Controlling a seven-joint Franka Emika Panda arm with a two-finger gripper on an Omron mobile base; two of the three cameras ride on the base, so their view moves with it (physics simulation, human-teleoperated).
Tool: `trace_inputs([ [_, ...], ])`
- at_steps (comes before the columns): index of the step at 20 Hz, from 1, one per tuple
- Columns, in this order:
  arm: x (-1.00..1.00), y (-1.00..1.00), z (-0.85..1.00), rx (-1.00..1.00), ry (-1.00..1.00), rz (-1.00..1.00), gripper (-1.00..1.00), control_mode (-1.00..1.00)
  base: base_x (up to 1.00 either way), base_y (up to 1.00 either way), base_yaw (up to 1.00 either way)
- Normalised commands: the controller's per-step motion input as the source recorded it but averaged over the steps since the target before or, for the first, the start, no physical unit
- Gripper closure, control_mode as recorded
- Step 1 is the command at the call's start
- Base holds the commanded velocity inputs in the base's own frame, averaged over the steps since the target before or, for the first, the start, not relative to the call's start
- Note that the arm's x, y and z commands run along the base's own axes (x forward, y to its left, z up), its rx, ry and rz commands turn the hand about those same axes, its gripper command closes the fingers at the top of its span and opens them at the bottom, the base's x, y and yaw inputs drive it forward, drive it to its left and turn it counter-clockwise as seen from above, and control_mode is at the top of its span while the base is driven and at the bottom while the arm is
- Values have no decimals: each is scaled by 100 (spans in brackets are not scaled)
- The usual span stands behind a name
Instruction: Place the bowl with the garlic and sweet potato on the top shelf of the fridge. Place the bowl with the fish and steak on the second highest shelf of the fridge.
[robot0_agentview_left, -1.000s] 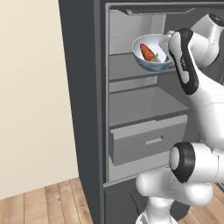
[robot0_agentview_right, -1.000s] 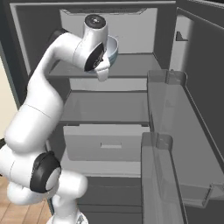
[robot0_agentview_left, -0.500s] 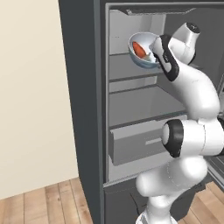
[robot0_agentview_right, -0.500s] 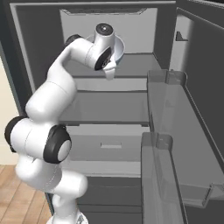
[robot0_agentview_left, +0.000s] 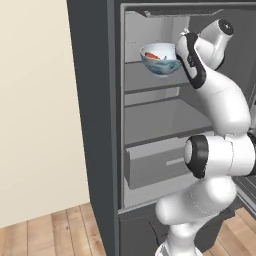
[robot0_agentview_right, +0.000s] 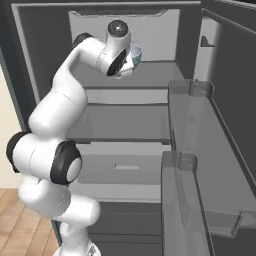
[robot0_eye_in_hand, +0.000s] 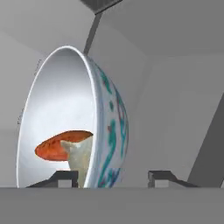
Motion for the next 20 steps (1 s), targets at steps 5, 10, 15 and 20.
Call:
trace_inputs([
  [5,-98,21,52,-7,-64,-5,-100,-100,0,0,0],
  [10,-100,2,8,-5,-19,-7,-100,-100,0,0,0],
  [15,-100,0,-50,-23,16,0,-100,-100,0,0,0],
  [20,-100,10,-78,-30,41,2,-100,-100,0,0,0],
])
